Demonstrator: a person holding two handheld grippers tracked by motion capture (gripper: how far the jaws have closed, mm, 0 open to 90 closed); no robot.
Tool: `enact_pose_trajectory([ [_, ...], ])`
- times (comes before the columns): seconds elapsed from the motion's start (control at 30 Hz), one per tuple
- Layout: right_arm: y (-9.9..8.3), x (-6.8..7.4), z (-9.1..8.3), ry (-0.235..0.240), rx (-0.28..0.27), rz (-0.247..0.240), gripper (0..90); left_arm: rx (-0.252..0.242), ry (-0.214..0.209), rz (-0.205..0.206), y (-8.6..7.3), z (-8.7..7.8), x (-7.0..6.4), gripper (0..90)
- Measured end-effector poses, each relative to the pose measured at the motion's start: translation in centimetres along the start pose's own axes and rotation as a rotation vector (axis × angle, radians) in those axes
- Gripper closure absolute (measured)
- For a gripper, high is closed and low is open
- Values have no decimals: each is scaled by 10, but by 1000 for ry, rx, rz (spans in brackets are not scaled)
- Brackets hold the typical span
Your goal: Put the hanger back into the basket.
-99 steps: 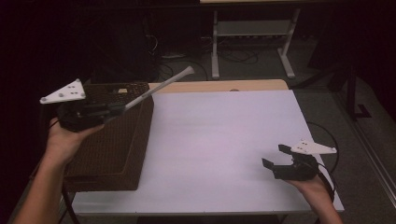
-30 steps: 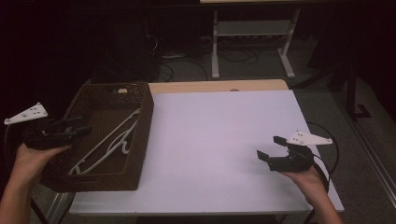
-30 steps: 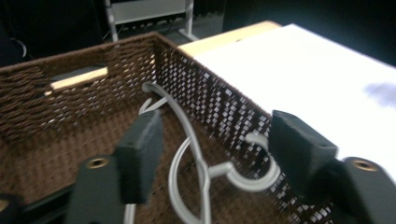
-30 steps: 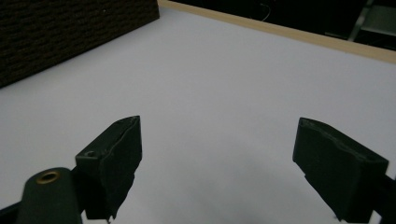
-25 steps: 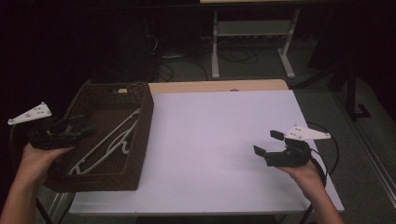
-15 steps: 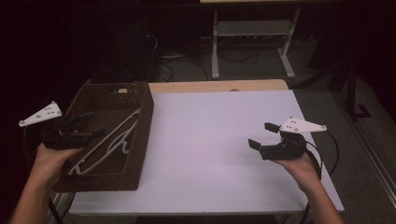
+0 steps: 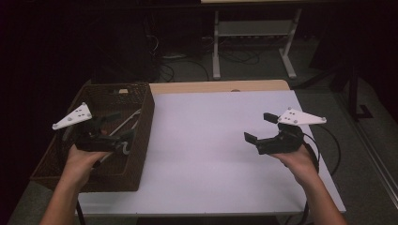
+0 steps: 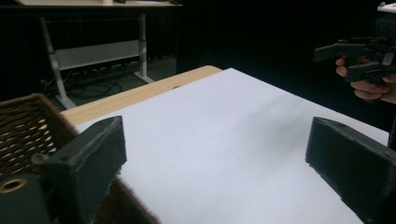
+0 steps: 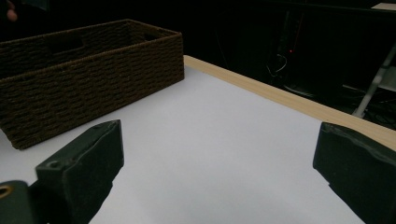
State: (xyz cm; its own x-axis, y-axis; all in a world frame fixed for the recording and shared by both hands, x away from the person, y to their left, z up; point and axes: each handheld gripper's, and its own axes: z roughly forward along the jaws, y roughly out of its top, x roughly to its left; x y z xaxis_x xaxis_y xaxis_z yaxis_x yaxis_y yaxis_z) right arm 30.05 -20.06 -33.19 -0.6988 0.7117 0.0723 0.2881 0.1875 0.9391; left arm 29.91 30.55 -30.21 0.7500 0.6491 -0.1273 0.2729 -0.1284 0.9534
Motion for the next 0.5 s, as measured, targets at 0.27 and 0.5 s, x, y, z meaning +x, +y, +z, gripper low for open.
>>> enact_pose_trajectory([
  [0.27,8,1,2,8,-19,-3,9,-26,-46,-6,-7,24,-12,25],
  [0.5,19,0,1,7,-53,-8,0,-39,-67,-9,-8,32,-21,0],
])
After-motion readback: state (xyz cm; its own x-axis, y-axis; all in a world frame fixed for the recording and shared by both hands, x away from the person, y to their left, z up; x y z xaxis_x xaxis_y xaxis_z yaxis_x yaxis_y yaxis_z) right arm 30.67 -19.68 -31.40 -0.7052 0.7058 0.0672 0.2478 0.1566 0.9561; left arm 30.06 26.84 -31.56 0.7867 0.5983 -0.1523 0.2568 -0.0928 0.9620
